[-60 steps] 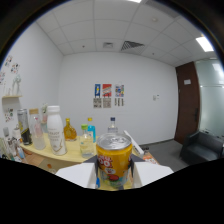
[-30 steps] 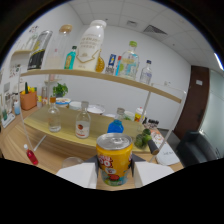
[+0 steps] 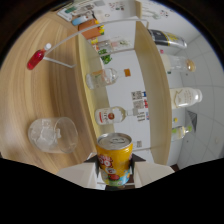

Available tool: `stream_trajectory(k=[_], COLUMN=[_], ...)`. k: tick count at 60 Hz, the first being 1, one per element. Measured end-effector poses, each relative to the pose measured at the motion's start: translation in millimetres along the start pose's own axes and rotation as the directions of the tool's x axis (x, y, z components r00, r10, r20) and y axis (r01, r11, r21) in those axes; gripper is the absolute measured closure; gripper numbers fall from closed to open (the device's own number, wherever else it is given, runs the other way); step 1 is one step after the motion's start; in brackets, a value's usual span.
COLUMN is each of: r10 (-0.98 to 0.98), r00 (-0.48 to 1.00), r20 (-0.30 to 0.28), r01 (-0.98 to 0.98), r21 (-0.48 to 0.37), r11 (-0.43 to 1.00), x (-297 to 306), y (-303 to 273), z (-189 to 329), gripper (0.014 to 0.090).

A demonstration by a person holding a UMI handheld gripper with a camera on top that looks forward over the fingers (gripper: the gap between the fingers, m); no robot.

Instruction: Make me a cup of Vodka Sunrise.

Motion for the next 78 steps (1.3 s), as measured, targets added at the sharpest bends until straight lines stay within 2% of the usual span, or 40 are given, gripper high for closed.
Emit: stream_trajectory(k=[6, 17, 24, 32, 40, 45, 50, 54, 59, 63, 71, 78], r10=[-0.229, -0.501, -0.586, -0.56, -0.375, -0.121, 0.178, 0.419, 0.66, 0.796, 0.91, 0.96], r00=[0.972, 0.863, 0.807, 0.824, 0.923, 0.989, 0.981, 0.907, 0.75, 0.603, 0.408, 0.26], r20=[-0.047, -0.073, -0.08, -0.087, -0.089, -0.087, -0.076, -0.023, 0.033, 0.054, 0.08, 0.104], r01=[0.23, 0.503, 0.589, 0.564, 0.38, 0.127, -0.171, -0.413, -0.659, -0.796, -0.911, -0.965], r21=[0.011, 0.015, 0.023, 0.028, 0.041, 0.075, 0.09, 0.127, 0.107, 0.097, 0.103, 0.057], r11=[0.973, 0.864, 0.808, 0.825, 0.924, 0.989, 0.981, 0.902, 0.744, 0.597, 0.399, 0.255], x=[1, -10, -16, -12, 5, 28, 56, 70, 80, 85, 84, 63], y=[-7, -11, -13, -15, -20, -26, -25, -22, -4, 17, 58, 93], z=[2, 3, 2, 0, -10, -20, -30, -35, -39, -40, -35, -24], gripper=[0.0542, 0.0541, 0.0543, 0.0543, 0.0541, 0.0538, 0.0538, 0.054, 0.0537, 0.0537, 0.0536, 0.0538])
